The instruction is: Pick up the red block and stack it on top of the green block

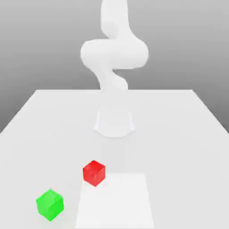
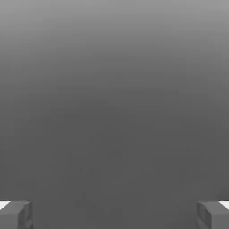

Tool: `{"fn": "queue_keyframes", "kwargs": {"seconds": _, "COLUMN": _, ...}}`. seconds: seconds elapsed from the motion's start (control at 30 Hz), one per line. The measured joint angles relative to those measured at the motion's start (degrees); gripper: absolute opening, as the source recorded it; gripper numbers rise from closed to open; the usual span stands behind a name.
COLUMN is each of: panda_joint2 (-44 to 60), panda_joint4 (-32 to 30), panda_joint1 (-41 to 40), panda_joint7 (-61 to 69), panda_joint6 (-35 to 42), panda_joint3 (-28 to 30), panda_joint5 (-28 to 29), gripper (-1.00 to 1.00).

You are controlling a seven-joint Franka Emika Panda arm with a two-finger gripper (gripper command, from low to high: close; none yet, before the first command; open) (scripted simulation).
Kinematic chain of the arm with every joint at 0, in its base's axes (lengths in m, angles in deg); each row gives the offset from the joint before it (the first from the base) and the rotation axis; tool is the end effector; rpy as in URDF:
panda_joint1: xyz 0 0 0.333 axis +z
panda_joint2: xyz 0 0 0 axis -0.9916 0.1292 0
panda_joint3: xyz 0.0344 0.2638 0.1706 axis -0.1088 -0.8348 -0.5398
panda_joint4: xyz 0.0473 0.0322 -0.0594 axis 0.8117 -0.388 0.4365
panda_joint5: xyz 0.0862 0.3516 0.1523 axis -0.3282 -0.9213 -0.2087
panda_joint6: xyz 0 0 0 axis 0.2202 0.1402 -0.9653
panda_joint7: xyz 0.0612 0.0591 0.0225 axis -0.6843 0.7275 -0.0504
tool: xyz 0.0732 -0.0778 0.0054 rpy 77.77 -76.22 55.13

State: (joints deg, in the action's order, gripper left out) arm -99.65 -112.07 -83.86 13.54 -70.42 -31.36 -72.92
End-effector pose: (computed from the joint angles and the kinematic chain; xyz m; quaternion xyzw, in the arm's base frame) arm 0.3729 -0.0072 0.6610 -0.8499 0.3906 -0.3240 0.1416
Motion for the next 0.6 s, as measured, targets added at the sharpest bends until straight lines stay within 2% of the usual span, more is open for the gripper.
{"fn": "queue_keyframes", "kwargs": {"seconds": 0.47, "panda_joint2": 24.94, "panda_joint4": -25.47, "panda_joint1": -8.51, "panda_joint7": -16.83, "panda_joint6": -19.58, "panda_joint3": -1.43, "panda_joint5": -0.60, "gripper": 0.00}}
{"fn": "queue_keyframes", "kwargs": {"seconds": 0.6, "panda_joint2": 37.57, "panda_joint4": -31.30, "panda_joint1": -10.52, "panda_joint7": -22.07, "panda_joint6": -29.11, "panda_joint3": -1.19, "panda_joint5": -0.08, "gripper": 0.00}}
